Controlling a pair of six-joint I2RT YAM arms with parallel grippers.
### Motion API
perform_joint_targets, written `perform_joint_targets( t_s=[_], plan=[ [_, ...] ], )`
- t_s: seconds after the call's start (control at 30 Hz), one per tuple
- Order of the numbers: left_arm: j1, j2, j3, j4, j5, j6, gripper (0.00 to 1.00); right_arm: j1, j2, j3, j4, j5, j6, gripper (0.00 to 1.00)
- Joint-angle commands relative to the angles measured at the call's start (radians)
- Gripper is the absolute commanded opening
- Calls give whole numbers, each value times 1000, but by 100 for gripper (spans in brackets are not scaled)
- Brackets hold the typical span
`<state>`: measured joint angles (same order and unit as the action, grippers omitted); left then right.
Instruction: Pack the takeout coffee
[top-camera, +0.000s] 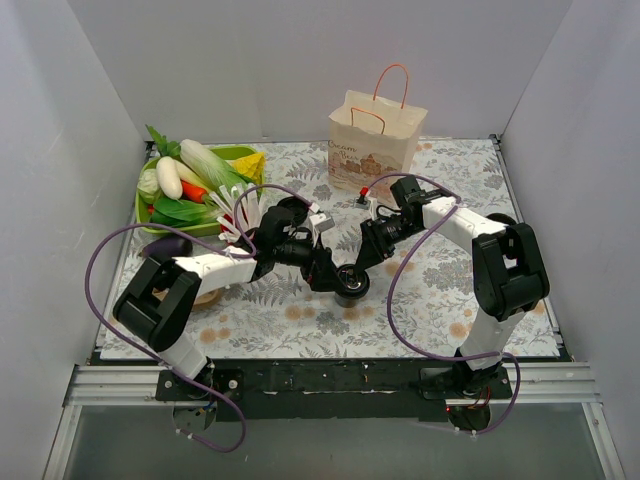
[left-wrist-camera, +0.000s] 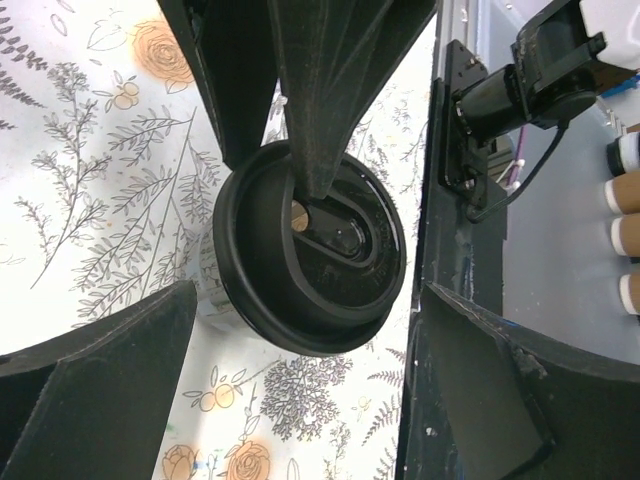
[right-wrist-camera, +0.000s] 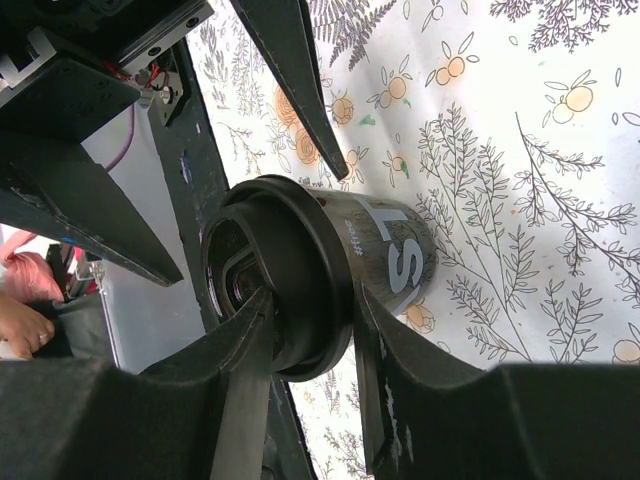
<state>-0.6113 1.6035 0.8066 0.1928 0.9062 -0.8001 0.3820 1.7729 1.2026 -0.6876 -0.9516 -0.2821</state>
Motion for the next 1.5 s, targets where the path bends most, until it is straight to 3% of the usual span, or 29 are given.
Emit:
perform_joint_targets(
  t_s=[0.0, 0.1, 0.2, 0.37, 0.5, 1.1, 1.47],
  plan=[
    [5, 4, -11, 56, 79, -36, 95, 0, 13, 8, 2, 175, -101, 38],
    [12, 4, -12, 59, 79, -71, 95, 1, 17, 9, -10, 183, -121, 38],
    [27, 3, -4, 44, -30, -126, 95, 1, 16, 14, -15, 183, -131, 38],
    [39, -66, 9, -6, -96, -160, 96, 1, 10, 14, -15, 185, -127, 38],
    [39, -76, 49, -136, -234, -146, 96, 0, 8, 6, -10, 186, -124, 38],
    [35, -145, 16, -187, -219, -82, 93, 0, 20, -1, 8, 180, -114, 38],
    [36, -111, 22, -219, -271, -82, 92, 1, 34, 8, 3, 183, -111, 38]
  ],
)
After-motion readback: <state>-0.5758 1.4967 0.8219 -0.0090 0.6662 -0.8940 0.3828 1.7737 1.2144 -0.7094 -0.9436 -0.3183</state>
